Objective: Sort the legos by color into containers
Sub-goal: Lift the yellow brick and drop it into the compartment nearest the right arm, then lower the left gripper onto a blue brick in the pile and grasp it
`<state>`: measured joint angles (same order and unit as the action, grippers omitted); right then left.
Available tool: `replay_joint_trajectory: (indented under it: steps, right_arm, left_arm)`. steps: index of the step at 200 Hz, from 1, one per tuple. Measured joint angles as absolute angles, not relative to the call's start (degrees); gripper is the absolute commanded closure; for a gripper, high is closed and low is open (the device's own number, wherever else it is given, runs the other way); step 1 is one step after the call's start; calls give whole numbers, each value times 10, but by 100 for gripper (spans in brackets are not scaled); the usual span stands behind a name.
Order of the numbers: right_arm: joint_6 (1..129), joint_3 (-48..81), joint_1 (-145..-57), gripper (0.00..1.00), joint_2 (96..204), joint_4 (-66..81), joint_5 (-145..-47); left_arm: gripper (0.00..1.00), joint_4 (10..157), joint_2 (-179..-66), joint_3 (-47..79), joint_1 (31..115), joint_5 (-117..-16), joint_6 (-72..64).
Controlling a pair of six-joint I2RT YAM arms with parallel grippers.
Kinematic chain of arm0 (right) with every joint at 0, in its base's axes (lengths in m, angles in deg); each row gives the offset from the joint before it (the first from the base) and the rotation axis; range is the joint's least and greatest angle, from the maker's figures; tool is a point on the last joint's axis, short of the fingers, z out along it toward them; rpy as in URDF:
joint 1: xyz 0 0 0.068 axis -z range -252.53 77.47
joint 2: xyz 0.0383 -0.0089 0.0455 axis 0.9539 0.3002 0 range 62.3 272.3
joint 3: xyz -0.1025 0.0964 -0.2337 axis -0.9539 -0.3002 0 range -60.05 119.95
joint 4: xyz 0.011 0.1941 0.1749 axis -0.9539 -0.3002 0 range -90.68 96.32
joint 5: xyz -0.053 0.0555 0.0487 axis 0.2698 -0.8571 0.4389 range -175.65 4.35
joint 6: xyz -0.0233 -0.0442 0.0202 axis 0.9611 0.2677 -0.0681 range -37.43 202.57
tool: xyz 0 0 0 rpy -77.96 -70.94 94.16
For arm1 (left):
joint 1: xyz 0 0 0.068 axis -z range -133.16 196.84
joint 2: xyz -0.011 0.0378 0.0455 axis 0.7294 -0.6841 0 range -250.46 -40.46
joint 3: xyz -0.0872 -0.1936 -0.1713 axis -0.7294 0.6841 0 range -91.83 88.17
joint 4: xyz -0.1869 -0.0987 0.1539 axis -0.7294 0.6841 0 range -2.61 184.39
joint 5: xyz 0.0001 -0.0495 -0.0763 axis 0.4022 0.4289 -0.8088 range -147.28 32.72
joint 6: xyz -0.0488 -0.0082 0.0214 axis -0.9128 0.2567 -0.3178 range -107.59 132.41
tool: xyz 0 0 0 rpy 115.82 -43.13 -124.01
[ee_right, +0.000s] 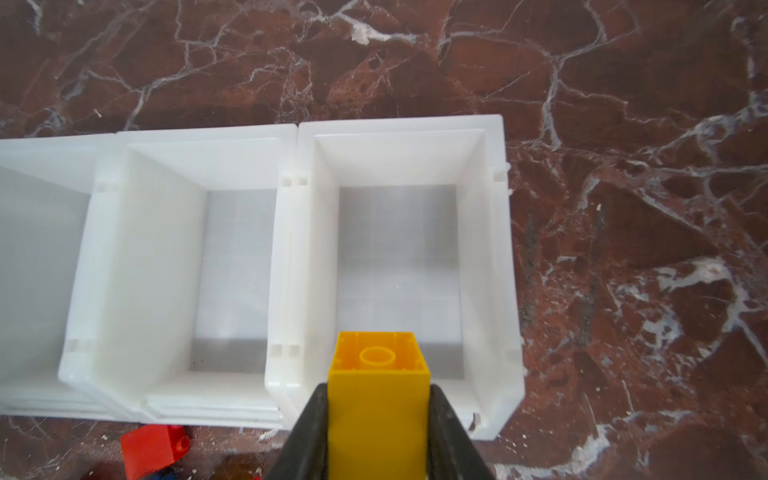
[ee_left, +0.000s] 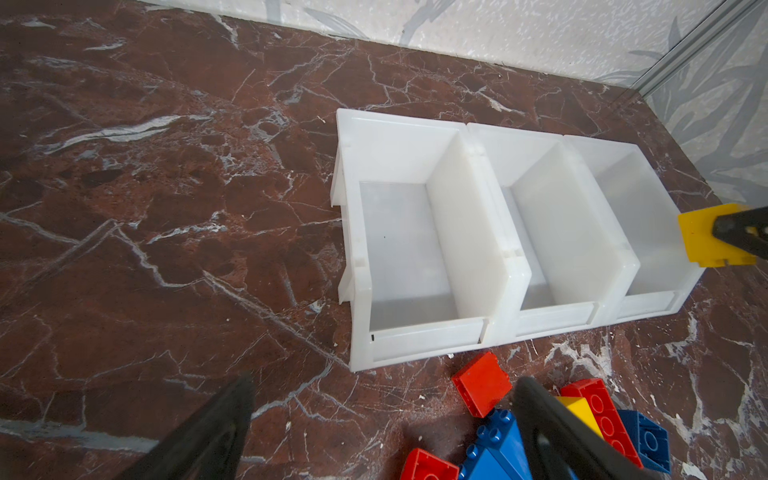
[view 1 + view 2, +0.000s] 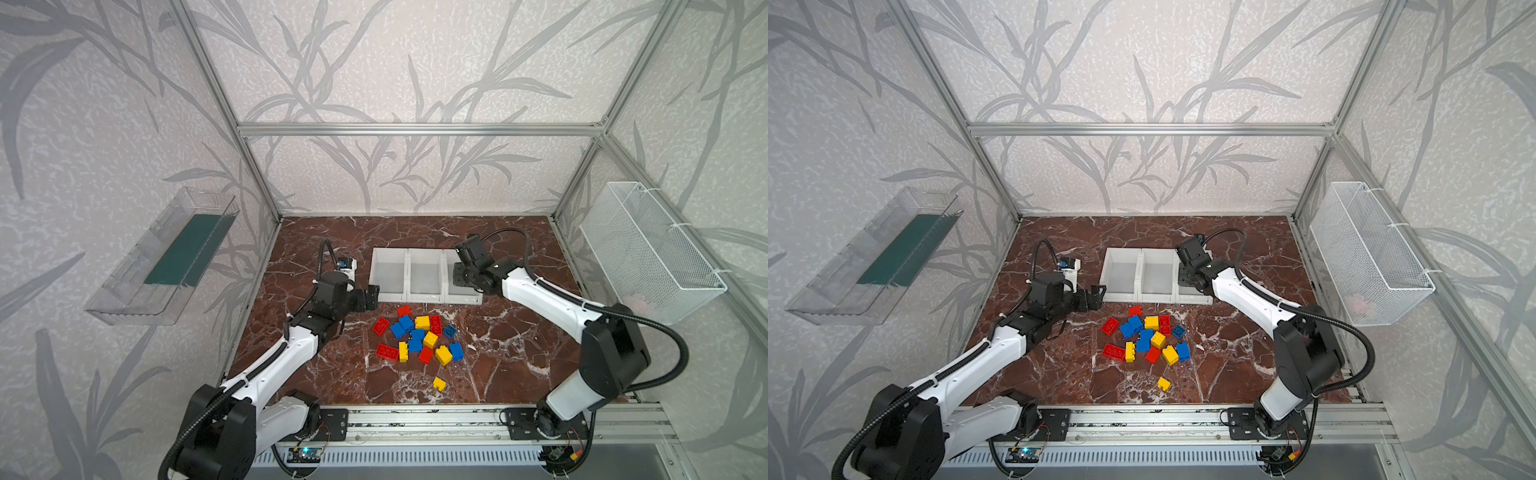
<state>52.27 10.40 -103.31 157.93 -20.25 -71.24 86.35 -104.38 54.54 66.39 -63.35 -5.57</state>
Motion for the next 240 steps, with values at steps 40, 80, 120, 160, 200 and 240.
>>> replay_joint_trajectory:
  steps: [40, 80, 120, 160, 200, 240]
  right_arm:
    - [534, 124, -1009, 65, 1653, -204, -747]
    - [538, 130, -1006, 40, 1660, -209, -757]
    - [538, 131, -1006, 35, 1648, -212, -763]
    - [541, 120, -1010, 35, 1578, -217, -775]
    - [542, 59, -1036, 34, 1479, -216, -772]
    - [525, -27, -1063, 34, 1432, -237, -772]
  left_arm:
    - [1, 865, -1039, 546, 666, -633, -58]
    - [1, 865, -1039, 546, 667, -634, -58]
    - [1, 865, -1039, 546, 670, -634, -58]
    - [1, 866, -1039, 550, 675, -634, -59]
    - [1, 876, -1039, 550, 689, -634, -59]
    - [4, 897, -1039, 550, 721, -633, -58]
